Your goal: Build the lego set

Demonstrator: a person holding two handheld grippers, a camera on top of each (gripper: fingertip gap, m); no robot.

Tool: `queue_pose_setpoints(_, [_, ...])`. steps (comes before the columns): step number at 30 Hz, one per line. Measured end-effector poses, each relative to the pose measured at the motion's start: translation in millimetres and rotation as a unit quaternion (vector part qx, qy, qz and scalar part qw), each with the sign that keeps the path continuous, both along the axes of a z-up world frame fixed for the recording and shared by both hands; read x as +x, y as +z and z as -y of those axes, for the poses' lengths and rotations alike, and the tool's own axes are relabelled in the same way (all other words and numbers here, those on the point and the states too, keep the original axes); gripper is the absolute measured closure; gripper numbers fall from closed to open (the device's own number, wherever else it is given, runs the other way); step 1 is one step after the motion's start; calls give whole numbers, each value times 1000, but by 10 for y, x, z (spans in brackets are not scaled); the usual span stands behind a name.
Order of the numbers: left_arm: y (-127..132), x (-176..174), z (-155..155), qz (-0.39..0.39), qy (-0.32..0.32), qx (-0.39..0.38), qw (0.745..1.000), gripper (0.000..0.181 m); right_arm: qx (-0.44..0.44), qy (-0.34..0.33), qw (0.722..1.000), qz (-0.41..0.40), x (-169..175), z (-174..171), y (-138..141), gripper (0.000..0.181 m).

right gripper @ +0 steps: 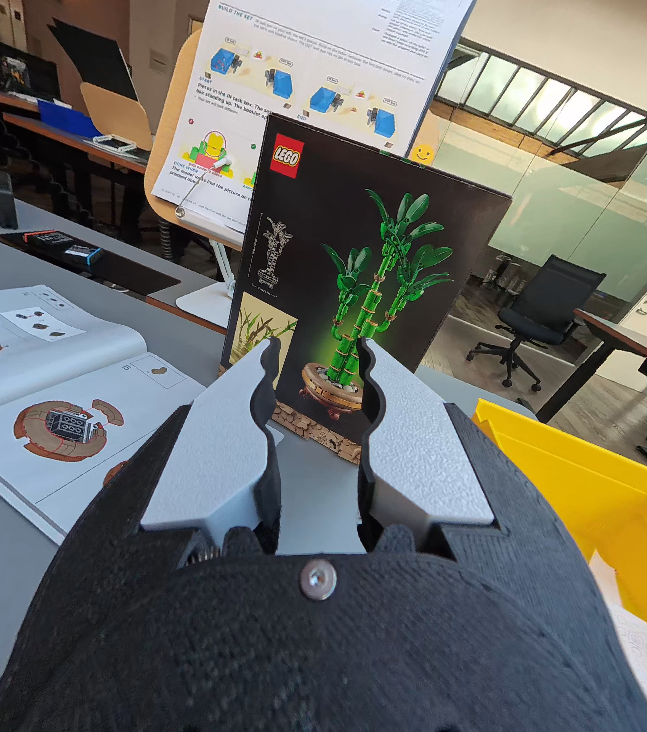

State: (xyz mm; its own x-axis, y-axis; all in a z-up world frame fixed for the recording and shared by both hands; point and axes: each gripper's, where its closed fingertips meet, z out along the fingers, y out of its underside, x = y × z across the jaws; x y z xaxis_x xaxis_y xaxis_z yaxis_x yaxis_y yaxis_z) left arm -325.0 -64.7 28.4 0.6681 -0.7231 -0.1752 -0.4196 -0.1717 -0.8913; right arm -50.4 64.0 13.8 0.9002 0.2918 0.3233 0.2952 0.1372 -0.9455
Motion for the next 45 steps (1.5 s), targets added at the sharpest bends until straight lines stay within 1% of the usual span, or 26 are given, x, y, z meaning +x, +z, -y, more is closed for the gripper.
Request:
queue_pose_setpoints(1, [140,-485,-90,5,53,12,998,145,0,1,1000,-5,3,-1,4,142])
queue_pose_setpoints(2, [196,-997,-161,-12,105,12,994,143,-1,2,1000,-5,-3,-4,0,142])
queue_pose_setpoints(3, [195,-1521,-212,-42,159,0,986,145,-4,2,1000,-2,-14,-11,-14,142])
queue_pose_setpoints(4, [164,-2008,-233,-73,202,-14,977,147,-7,2,1000,3,-28,-18,-32,142])
queue_pose_setpoints(5, [82,-2418,-211,-103,225,-40,968,149,-8,1,1000,9,-45,-23,-48,142])
queue_pose_setpoints(7, [-133,-3096,-121,-154,254,-98,950,154,-11,3,1000,21,-87,-26,-76,142])
queue_pose_setpoints(8, [-247,-3361,-62,-179,261,-125,940,156,-11,4,1000,26,-104,-26,-86,142])
queue_pose_setpoints(10, [-439,-3698,40,-213,251,-160,931,160,-10,4,999,33,-126,-23,-98,142])
queue_pose_setpoints(11, [-530,-3763,91,-225,230,-174,931,158,-11,4,999,34,-130,-25,-104,142])
queue_pose_setpoints(12, [-625,-3778,161,-239,197,-190,932,161,-12,3,999,34,-128,-29,-111,142])
queue_pose_setpoints(13, [-713,-3822,214,-265,172,-199,928,164,-13,3,999,32,-125,-33,-120,142])
queue_pose_setpoints(15, [-859,-3938,247,-330,139,-205,911,158,-18,5,999,26,-121,-45,-142,142])
queue_pose_setpoints(17, [-986,-4106,224,-400,115,-210,885,160,-21,5,999,26,-115,-50,-155,142])
queue_pose_setpoints(21, [-1264,-4364,273,-491,64,-277,824,157,-16,8,1000,23,-120,-38,-129,142])
queue_pose_setpoints(23, [-1336,-4485,267,-547,39,-281,788,157,-18,8,1000,23,-125,-41,-138,142])
queue_pose_setpoints(26, [-1442,-4617,220,-605,7,-277,746,160,-24,7,999,31,-133,-55,-177,142])
queue_pose_setpoints(28, [-1536,-4720,212,-629,-4,-290,722,159,-24,7,999,34,-146,-55,-185,142])
queue_pose_setpoints(32, [-1731,-4787,218,-638,-22,-313,703,158,-27,8,999,39,-156,-62,-209,142])
queue_pose_setpoints(35, [-1800,-4873,258,-666,-39,-320,673,158,-31,8,999,39,-156,-72,-227,142])
queue_pose_setpoints(37, [-1843,-4904,277,-674,-48,-318,665,158,-33,10,999,39,-163,-76,-241,142])
queue_pose_setpoints(42, [-1881,-4899,242,-659,-38,-313,683,161,-39,15,998,50,-207,-80,-274,142])
queue_pose_setpoints(45, [-1881,-4898,253,-657,-42,-316,684,163,-41,17,997,59,-230,-81,-298,142])
